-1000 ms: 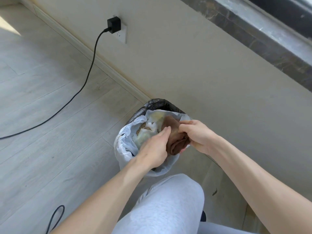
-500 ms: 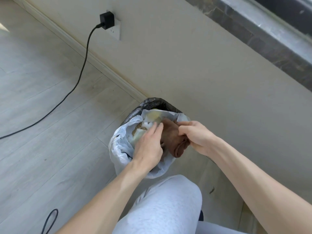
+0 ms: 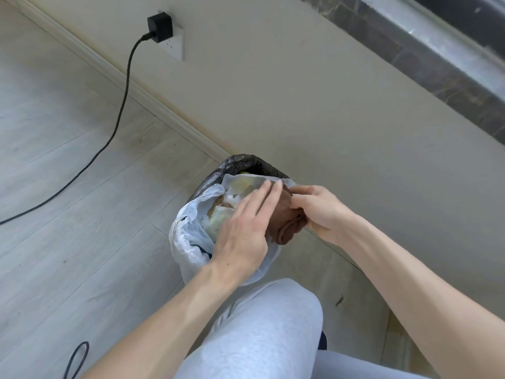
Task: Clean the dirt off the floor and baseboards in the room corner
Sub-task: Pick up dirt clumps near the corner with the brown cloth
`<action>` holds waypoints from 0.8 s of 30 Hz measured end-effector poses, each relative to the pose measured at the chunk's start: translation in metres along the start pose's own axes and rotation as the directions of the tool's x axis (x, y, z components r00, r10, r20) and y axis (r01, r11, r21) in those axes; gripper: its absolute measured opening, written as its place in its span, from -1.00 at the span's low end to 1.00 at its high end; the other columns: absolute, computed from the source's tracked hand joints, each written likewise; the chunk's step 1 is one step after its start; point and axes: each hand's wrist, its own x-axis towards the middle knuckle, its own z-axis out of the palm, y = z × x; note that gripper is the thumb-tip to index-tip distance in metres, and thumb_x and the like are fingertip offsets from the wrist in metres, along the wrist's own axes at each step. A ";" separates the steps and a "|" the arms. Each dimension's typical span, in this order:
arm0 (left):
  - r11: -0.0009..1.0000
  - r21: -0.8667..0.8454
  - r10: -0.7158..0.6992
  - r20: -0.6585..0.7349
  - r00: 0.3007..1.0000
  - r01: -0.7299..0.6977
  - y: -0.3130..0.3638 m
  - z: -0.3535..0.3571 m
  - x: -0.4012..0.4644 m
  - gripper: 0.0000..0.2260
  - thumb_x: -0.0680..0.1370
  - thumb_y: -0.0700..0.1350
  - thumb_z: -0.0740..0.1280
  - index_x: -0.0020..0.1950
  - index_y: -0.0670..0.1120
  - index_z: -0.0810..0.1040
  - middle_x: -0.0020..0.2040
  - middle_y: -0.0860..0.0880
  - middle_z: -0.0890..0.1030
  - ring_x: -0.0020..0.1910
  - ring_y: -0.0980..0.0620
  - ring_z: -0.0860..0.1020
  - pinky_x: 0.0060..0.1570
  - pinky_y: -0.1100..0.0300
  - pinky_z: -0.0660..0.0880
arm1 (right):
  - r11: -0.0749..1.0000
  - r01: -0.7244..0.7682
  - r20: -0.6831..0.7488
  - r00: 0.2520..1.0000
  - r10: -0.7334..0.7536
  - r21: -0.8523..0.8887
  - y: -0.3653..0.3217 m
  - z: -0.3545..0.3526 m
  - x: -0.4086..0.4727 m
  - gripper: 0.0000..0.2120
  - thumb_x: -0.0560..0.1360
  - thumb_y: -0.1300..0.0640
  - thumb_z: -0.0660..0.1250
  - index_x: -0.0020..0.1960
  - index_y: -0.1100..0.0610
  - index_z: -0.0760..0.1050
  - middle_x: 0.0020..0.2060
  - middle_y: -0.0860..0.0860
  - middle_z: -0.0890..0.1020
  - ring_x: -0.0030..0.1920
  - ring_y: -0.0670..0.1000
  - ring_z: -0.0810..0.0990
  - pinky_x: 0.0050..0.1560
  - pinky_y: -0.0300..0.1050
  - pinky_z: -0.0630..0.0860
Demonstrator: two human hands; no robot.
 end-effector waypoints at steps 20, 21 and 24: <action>0.988 -0.067 -0.139 -0.046 0.989 0.136 -0.019 -0.009 0.036 -0.44 0.60 -0.32 0.11 0.59 0.03 0.35 0.54 0.05 0.42 0.49 -0.02 0.39 0.40 -0.02 0.41 | 0.992 -0.026 -0.085 0.996 0.037 0.125 0.001 -0.024 -0.013 -0.60 0.54 0.41 0.15 0.29 0.21 0.57 -0.03 0.16 0.65 -0.06 0.08 0.61 -0.04 -0.02 0.51; 0.980 -0.156 -0.137 -0.101 0.985 0.120 -0.013 -0.009 0.037 -0.47 0.62 -0.27 0.13 0.59 0.03 0.35 0.53 0.07 0.43 0.46 0.04 0.41 0.40 0.03 0.40 | 0.991 -0.017 -0.075 0.997 0.027 0.131 0.001 -0.025 -0.015 -0.60 0.54 0.41 0.14 0.27 0.19 0.58 -0.06 0.13 0.65 -0.10 0.06 0.60 -0.06 -0.04 0.50; 0.827 -0.494 -0.370 -0.118 0.922 0.268 0.002 -0.002 0.042 -0.62 0.68 -0.04 0.18 0.51 0.03 0.41 0.38 0.10 0.54 0.30 0.10 0.54 0.36 0.03 0.47 | 0.979 0.023 -0.067 0.998 -0.010 0.201 -0.006 -0.036 -0.019 -0.53 0.50 0.42 0.14 0.26 0.11 0.62 -0.09 0.07 0.67 -0.18 0.02 0.57 -0.19 -0.10 0.49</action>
